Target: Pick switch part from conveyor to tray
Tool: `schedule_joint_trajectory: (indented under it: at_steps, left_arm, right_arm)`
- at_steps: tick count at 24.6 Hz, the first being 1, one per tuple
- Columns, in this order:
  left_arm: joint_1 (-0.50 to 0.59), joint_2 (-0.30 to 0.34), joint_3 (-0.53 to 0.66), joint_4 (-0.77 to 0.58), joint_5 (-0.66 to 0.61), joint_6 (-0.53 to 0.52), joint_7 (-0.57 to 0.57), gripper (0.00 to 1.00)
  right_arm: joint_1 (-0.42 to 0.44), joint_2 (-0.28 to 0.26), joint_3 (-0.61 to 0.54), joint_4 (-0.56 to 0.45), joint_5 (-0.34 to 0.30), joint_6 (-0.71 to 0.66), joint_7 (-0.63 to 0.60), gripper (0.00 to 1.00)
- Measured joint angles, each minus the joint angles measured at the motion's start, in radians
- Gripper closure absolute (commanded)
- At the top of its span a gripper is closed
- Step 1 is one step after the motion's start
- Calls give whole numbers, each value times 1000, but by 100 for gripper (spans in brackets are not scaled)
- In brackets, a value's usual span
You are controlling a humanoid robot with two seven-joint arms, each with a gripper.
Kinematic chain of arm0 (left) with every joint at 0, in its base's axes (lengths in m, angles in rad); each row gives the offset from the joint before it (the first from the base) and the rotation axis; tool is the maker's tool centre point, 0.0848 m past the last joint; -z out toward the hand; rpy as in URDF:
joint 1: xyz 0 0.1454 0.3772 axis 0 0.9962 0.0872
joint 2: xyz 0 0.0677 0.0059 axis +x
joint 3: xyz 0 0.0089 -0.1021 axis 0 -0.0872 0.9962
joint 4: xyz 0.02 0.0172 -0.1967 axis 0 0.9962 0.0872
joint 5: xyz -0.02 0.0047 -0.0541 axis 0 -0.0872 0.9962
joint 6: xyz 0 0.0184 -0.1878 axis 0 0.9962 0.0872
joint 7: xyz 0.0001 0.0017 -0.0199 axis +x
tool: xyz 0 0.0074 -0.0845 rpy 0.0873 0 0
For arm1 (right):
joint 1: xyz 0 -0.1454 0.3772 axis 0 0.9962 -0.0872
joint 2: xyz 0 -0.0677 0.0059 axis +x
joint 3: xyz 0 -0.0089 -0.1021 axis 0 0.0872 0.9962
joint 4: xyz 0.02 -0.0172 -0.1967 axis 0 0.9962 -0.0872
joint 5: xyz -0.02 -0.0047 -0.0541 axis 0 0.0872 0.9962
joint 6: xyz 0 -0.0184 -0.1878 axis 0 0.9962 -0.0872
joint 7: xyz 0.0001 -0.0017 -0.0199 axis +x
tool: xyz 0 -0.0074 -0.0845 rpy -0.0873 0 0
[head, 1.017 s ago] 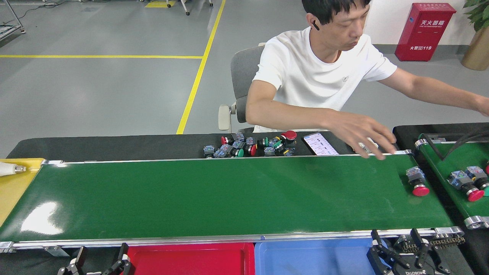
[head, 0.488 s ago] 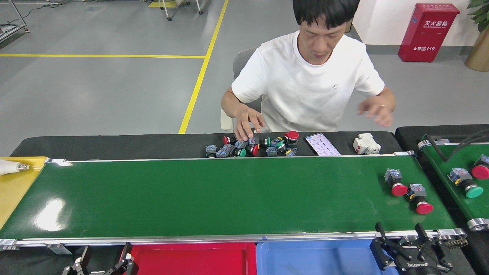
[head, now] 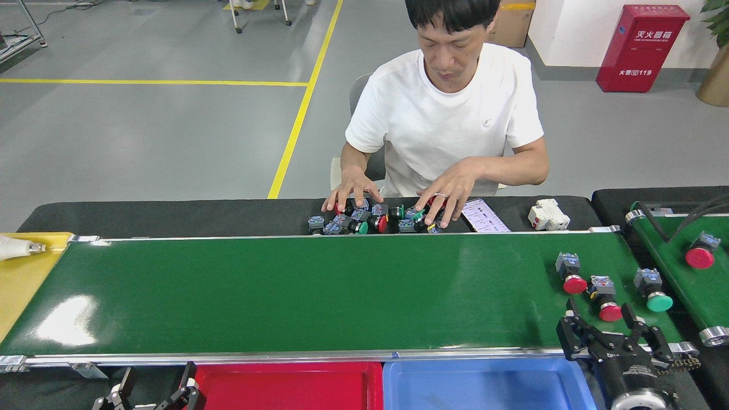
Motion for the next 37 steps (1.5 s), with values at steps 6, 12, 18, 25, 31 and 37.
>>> schedule_joint_trajectory:
  at_steps: [6,12,18,25,31,37]
  left_arm:
    - [-3,0,-7,0,0,-5,2,0]
    - [-16,0,-12,0,-5,-6,5,0]
    - [-18,0,-12,0,-5,-3,2,0]
    - [-18,0,-12,0,-5,-2,1,0]
    - [-20,0,-12,0,-6,3,-2,0]
    - [-28,0,-12,0,-5,-13,4,0]
  right_arm:
    - [-112,5,29,130,4,8,1,4]
    - [-192,28,125,227,4,16,2,42]
    - [-206,27,139,232,-2,-51,7,78]
    - [-181,9,134,151,-17,-145,5,85]
    - [-10,-37,135,-97,-122,-322,3,83]
    - [-16,54,335,-136,-92,-555,9,70]
